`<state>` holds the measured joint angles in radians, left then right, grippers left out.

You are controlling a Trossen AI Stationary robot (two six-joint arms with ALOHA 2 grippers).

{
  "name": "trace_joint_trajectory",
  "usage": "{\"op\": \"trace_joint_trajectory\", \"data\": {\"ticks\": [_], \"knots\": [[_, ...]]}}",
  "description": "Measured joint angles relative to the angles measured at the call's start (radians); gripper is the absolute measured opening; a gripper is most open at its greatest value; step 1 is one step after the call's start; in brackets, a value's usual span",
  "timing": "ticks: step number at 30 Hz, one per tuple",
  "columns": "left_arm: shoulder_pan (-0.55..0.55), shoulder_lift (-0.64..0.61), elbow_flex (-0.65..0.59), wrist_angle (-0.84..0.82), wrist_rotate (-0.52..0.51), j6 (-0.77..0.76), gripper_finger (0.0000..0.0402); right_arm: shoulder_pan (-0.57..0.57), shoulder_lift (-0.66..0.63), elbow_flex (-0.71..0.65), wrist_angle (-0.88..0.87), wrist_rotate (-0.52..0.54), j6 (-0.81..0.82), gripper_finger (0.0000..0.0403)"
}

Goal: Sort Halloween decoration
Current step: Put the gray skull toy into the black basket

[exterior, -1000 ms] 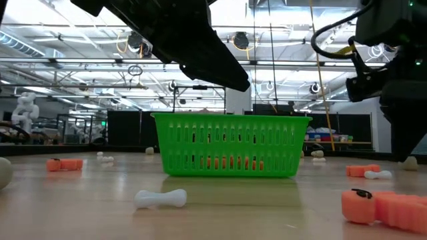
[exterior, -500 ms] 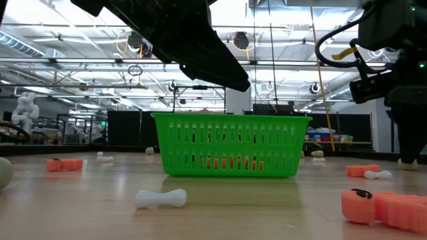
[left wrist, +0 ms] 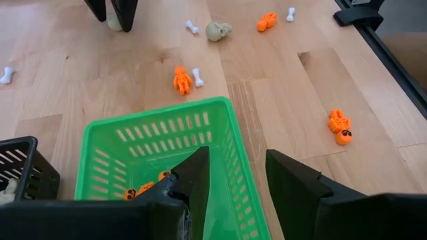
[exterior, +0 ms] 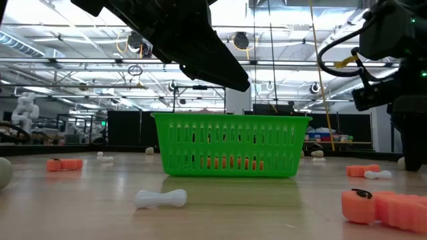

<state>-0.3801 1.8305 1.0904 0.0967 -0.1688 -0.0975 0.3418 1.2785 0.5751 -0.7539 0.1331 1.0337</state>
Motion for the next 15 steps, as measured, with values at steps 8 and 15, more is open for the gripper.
{"op": "trace_joint_trajectory", "data": {"ticks": [8, 15], "knots": [[0.0, 0.0, 0.0, 0.0, 0.0, 0.0, 0.0145, -0.018, 0.0, -0.001, 0.025, -0.007, -0.042, 0.0226], [0.0, 0.0, 0.0, 0.0, 0.0, 0.0, 0.0145, -0.025, 0.001, -0.002, 0.032, -0.013, -0.055, 0.0216]]}}
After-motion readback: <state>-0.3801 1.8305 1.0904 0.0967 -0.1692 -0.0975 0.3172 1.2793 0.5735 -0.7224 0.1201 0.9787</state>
